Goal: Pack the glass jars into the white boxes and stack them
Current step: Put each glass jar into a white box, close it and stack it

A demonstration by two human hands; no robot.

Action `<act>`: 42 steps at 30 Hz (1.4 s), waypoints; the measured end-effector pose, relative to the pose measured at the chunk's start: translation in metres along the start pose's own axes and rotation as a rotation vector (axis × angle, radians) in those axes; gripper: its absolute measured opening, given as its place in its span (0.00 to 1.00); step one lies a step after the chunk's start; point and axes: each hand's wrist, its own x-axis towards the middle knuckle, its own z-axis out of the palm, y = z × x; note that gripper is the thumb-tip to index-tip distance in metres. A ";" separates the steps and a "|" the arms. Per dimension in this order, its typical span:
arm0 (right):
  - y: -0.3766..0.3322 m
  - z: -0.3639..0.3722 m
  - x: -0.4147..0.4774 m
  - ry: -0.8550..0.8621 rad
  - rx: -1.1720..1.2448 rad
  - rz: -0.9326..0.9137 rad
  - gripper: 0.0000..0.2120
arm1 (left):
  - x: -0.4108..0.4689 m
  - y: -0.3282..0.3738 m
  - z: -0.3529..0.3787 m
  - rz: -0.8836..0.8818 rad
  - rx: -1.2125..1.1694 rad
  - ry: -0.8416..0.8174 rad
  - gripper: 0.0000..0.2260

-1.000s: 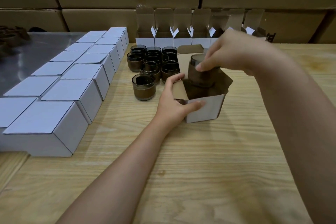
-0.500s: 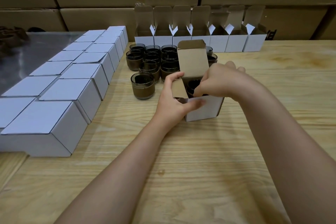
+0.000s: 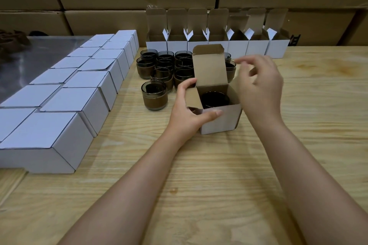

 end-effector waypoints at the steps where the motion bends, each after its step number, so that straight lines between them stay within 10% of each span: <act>1: 0.010 0.000 -0.004 0.066 0.171 0.058 0.11 | 0.000 0.000 0.000 0.004 0.001 -0.003 0.38; 7: 0.053 0.011 -0.021 -0.242 0.777 0.669 0.16 | -0.001 0.000 0.000 0.009 0.014 0.000 0.44; 12: 0.052 0.013 -0.019 -0.475 0.915 0.638 0.17 | 0.000 0.002 0.000 -0.042 -0.053 0.008 0.52; 22: 0.055 0.013 -0.018 -0.535 0.953 0.552 0.25 | -0.002 0.009 0.005 -0.032 -0.021 -0.026 0.24; 29: 0.059 0.013 -0.020 -0.534 1.007 0.467 0.17 | -0.001 0.011 0.003 -0.051 -0.048 -0.020 0.21; 35: 0.054 0.017 -0.022 -0.528 0.913 0.382 0.35 | 0.000 0.010 0.002 -0.052 -0.052 -0.014 0.22; 42: 0.057 0.013 -0.023 -0.571 0.973 0.348 0.13 | -0.001 0.009 0.004 -0.040 -0.039 0.019 0.25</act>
